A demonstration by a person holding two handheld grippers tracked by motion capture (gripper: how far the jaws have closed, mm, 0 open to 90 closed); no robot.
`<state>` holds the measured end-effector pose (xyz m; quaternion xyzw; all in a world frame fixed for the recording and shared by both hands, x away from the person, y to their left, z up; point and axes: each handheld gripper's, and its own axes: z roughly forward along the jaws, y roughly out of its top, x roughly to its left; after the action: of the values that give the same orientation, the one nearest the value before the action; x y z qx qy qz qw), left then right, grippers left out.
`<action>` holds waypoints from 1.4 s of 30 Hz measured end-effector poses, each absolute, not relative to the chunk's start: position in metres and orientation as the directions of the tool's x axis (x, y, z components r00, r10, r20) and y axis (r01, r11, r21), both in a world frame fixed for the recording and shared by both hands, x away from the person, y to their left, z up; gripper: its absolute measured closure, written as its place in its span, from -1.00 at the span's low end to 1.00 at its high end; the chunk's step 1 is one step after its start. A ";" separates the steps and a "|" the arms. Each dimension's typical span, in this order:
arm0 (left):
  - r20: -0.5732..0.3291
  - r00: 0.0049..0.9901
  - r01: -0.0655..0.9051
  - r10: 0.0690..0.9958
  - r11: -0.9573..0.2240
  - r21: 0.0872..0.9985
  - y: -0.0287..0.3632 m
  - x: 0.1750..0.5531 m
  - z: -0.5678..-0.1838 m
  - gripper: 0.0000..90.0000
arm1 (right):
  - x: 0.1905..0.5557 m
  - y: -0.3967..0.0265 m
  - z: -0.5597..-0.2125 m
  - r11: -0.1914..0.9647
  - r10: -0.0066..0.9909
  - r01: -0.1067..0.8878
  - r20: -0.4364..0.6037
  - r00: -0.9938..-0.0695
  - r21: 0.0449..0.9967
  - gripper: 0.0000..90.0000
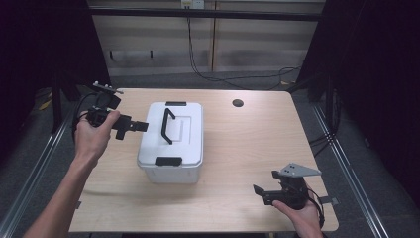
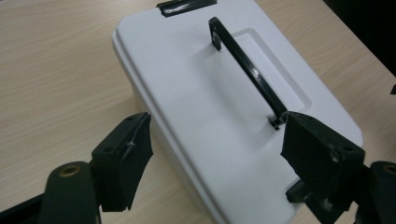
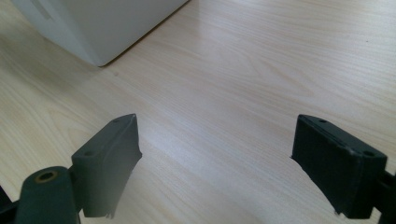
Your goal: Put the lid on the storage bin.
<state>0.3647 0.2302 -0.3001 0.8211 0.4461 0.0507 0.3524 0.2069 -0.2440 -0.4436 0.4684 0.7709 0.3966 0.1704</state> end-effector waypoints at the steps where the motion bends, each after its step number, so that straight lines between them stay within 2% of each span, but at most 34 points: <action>1: -0.238 0.592 0.700 0.770 -0.346 0.624 0.232 0.363 -0.300 -0.46 | 0.207 -0.244 -0.444 0.246 0.858 0.587 0.109 -0.502 0.771 -0.68; 3: -0.245 0.596 0.693 0.765 -0.336 0.638 0.237 0.359 -0.301 -0.46 | 0.207 -0.244 -0.443 0.247 0.858 0.586 0.108 -0.502 0.772 -0.68; 6: -0.203 0.609 0.671 0.766 -0.362 0.647 0.243 0.352 -0.309 -0.49 | 0.206 -0.245 -0.443 0.247 0.858 0.581 0.104 -0.504 0.775 -0.68; 13: -0.245 0.627 0.663 0.739 -0.342 0.666 0.261 0.341 -0.327 -0.55 | 0.206 -0.244 -0.443 0.244 0.860 0.585 0.106 -0.500 0.773 -0.68; 20: -0.229 0.641 0.621 0.733 -0.319 0.716 0.278 0.320 -0.339 -0.56 | 0.206 -0.244 -0.444 0.244 0.860 0.583 0.104 -0.499 0.775 -0.68; 25: -0.243 0.639 0.629 0.730 -0.315 0.711 0.289 0.308 -0.353 -0.56 | 0.206 -0.244 -0.443 0.242 0.862 0.585 0.106 -0.496 0.774 -0.68; 28: -0.285 0.643 0.646 0.711 -0.303 0.700 0.295 0.299 -0.364 -0.56 | 0.206 -0.245 -0.444 0.242 0.862 0.583 0.105 -0.497 0.775 -0.68; 30: -0.256 0.630 0.643 0.733 -0.309 0.701 0.299 0.293 -0.370 -0.56 | 0.207 -0.245 -0.444 0.241 0.863 0.585 0.105 -0.494 0.774 -0.68; 32: -0.274 0.633 0.647 0.724 -0.299 0.702 0.303 0.288 -0.378 -0.56 | 0.206 -0.244 -0.444 0.242 0.863 0.585 0.105 -0.495 0.774 -0.68; 42: -0.258 0.615 0.646 0.745 -0.288 0.707 0.310 0.275 -0.407 -0.57 | 0.207 -0.244 -0.444 0.242 0.863 0.584 0.103 -0.494 0.775 -0.68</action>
<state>0.2755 0.3103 -0.4069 0.8002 0.4345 0.0607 0.4089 0.2067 -0.2442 -0.4437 0.4711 0.7681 0.3964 0.1758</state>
